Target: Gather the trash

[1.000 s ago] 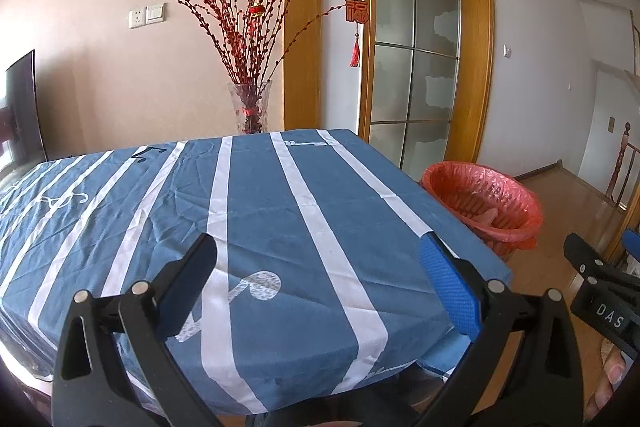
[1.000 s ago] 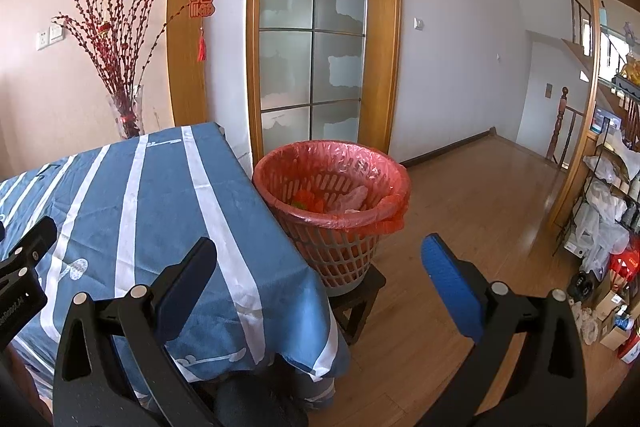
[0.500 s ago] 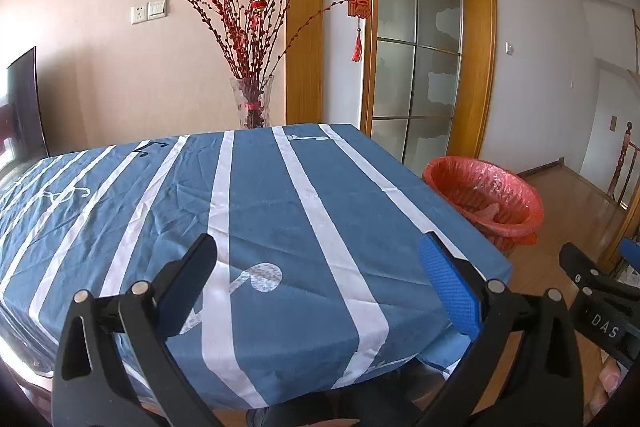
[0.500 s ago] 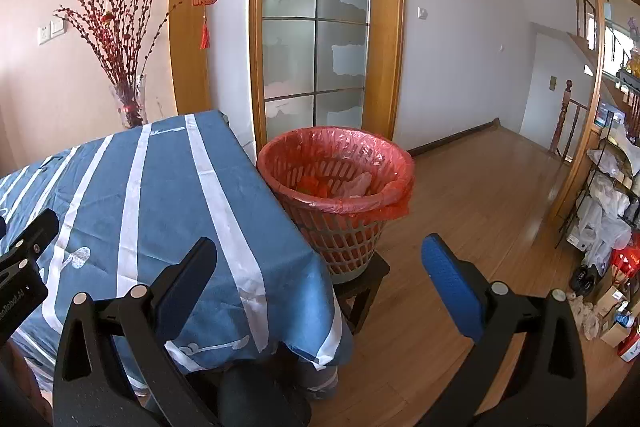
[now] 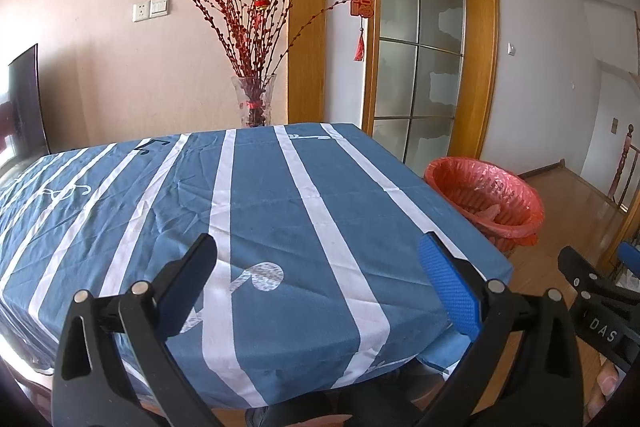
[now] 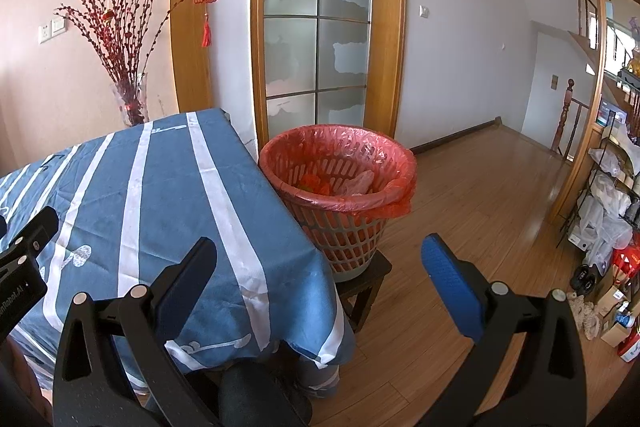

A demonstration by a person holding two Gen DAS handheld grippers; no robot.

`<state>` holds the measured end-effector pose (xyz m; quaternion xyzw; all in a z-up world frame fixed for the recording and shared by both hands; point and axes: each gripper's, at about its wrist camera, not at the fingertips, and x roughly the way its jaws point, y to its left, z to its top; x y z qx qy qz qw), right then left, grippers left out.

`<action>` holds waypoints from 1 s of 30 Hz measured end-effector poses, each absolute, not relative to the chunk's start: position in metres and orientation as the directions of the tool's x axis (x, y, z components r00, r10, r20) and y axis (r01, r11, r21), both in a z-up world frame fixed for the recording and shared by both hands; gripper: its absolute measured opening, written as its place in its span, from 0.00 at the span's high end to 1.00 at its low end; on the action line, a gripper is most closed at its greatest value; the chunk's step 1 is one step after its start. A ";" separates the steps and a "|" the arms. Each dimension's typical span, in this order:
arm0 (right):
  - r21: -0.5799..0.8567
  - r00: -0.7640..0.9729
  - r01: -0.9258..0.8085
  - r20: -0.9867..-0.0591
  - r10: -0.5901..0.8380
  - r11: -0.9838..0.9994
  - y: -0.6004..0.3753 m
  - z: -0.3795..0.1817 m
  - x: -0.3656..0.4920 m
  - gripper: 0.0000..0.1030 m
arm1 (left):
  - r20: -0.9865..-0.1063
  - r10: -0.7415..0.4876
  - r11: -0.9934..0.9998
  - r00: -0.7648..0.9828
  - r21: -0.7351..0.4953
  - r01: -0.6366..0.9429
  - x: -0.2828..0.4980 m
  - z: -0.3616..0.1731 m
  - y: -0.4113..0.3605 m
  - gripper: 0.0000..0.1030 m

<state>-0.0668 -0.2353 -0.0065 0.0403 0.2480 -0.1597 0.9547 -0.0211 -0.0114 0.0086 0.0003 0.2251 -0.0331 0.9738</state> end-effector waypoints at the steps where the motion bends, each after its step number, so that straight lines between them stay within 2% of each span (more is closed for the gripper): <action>1: -0.003 0.826 0.324 -0.487 -0.284 0.946 -0.235 -0.007 -0.067 0.02 | -0.439 -0.063 0.998 0.896 -0.015 0.063 -0.021 0.008 -0.011 0.04; 30: -0.004 0.826 0.318 -0.489 -0.279 0.948 -0.235 -0.007 -0.066 0.02 | -0.434 -0.058 0.998 0.899 -0.014 0.058 -0.023 0.010 -0.012 0.04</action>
